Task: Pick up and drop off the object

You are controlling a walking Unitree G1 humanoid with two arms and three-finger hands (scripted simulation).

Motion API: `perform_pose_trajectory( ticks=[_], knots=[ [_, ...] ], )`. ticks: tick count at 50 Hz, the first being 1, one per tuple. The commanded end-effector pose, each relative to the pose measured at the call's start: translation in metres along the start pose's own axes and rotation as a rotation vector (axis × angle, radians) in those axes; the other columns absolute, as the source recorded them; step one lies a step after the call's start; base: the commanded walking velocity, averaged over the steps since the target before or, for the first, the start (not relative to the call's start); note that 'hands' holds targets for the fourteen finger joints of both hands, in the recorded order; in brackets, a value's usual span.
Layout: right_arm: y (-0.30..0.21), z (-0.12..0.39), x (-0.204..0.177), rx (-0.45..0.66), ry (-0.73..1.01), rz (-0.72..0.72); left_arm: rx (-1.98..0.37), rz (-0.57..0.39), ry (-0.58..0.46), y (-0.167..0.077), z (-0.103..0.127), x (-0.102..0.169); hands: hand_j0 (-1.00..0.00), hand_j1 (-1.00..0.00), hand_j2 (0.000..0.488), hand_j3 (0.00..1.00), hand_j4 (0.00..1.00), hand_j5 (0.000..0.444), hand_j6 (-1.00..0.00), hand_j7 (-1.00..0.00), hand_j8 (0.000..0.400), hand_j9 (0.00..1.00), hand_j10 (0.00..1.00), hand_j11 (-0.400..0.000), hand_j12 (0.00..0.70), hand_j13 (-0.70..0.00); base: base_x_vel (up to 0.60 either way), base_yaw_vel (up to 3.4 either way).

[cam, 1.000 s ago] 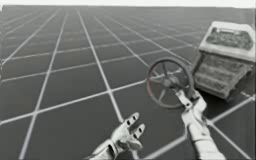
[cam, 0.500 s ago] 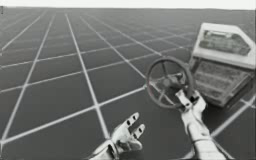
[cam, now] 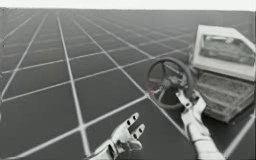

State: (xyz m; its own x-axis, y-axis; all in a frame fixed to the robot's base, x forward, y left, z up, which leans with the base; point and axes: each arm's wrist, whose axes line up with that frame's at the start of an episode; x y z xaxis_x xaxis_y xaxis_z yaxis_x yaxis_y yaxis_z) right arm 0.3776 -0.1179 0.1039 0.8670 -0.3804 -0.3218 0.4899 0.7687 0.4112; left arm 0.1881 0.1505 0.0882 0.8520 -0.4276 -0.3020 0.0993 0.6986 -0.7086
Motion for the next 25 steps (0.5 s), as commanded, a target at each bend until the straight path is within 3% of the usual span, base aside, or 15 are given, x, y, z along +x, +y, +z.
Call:
perform_pose_trajectory(
  ticks=[1,25],
  knots=[
    [-0.0018,0.0109,0.0008,0.033,-0.035,0.006,0.018,-0.011,0.001,-0.0054,0.0017,0.0018,0.00,0.00,0.000,1.00,1.00,0.000,0.00,0.00,0.000,1.00,1.00,-0.400,0.000,-0.700,0.59,-0.02],
    [-0.0018,0.0109,0.0008,0.033,-0.035,0.006,0.018,-0.011,0.001,-0.0054,0.0017,0.0018,0.00,0.00,0.000,1.00,1.00,0.000,0.00,0.00,0.000,1.00,1.00,-0.400,0.000,-0.700,0.59,0.00]
  ],
)
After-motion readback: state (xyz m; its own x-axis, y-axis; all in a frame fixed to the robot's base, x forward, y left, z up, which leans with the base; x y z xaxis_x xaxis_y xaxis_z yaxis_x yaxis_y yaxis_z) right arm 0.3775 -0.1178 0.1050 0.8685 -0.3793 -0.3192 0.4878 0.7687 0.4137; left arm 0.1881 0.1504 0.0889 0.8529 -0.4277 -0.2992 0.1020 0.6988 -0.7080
